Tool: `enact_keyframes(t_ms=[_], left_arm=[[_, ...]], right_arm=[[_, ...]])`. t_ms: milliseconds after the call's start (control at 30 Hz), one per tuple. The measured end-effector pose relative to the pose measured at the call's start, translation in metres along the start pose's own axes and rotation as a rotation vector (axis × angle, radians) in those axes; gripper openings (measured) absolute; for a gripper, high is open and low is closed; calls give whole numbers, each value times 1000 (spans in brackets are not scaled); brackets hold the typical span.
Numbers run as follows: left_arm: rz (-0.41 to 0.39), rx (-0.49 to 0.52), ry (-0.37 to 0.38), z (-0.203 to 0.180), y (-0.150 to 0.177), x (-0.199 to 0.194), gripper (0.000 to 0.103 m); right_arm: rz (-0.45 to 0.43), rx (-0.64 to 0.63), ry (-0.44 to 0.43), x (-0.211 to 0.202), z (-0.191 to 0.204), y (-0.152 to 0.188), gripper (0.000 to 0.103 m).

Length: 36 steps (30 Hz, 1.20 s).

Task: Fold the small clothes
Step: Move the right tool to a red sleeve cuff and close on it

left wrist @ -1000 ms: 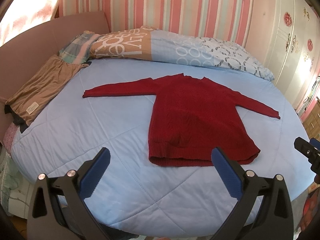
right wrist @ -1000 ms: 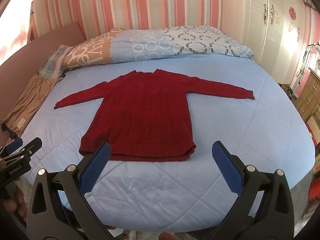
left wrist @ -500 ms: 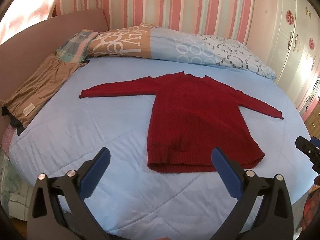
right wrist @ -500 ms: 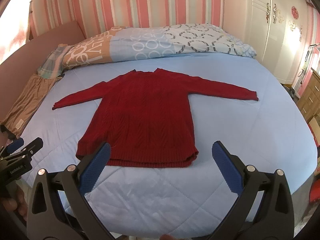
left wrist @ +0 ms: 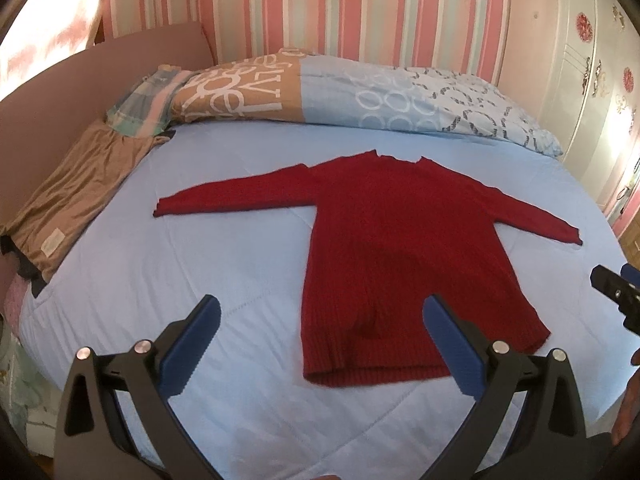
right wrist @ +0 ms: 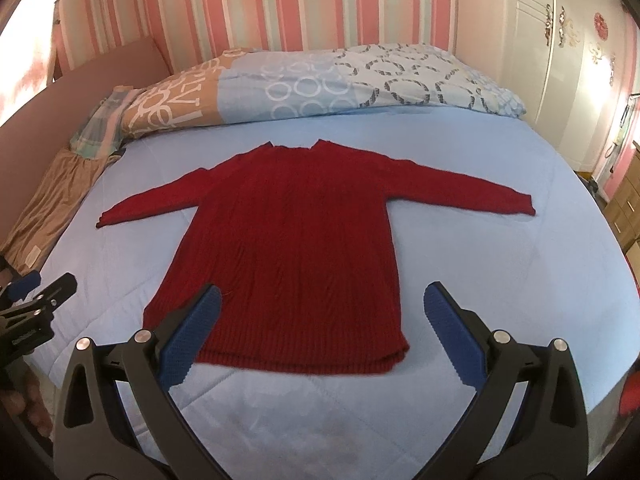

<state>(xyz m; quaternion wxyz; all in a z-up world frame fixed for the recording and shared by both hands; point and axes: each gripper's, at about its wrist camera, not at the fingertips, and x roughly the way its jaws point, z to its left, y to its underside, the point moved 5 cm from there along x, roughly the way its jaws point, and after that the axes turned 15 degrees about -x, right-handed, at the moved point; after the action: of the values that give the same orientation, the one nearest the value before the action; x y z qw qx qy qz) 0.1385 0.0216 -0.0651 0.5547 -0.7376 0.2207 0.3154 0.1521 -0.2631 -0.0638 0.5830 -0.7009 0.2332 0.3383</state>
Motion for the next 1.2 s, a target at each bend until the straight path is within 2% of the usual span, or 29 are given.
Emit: enact_keyframes(t_ms=[200,400,533,800,900,1200], left_arm=[[11,-5,-2,-13,-11,26,101],[7,11,-5,-38,-21,60,101],[-7,40,-23,-61,-31,89,101],[-3,29,-3,-108,-51,141,101],[-3,19,5,-129,-56,165,101],[8,37,10,-205,-49,230,101]], right_arm=[[6,-30,56,28,-28,-15,100],[2,2,70,56,-70,-28,100],[-1,16,86,74,-100,-34,100],[-7,8,129,109,-162,-45,100],[-5,8,147,127,-193,-41,100],[39,87,226,180,-329,3,100]])
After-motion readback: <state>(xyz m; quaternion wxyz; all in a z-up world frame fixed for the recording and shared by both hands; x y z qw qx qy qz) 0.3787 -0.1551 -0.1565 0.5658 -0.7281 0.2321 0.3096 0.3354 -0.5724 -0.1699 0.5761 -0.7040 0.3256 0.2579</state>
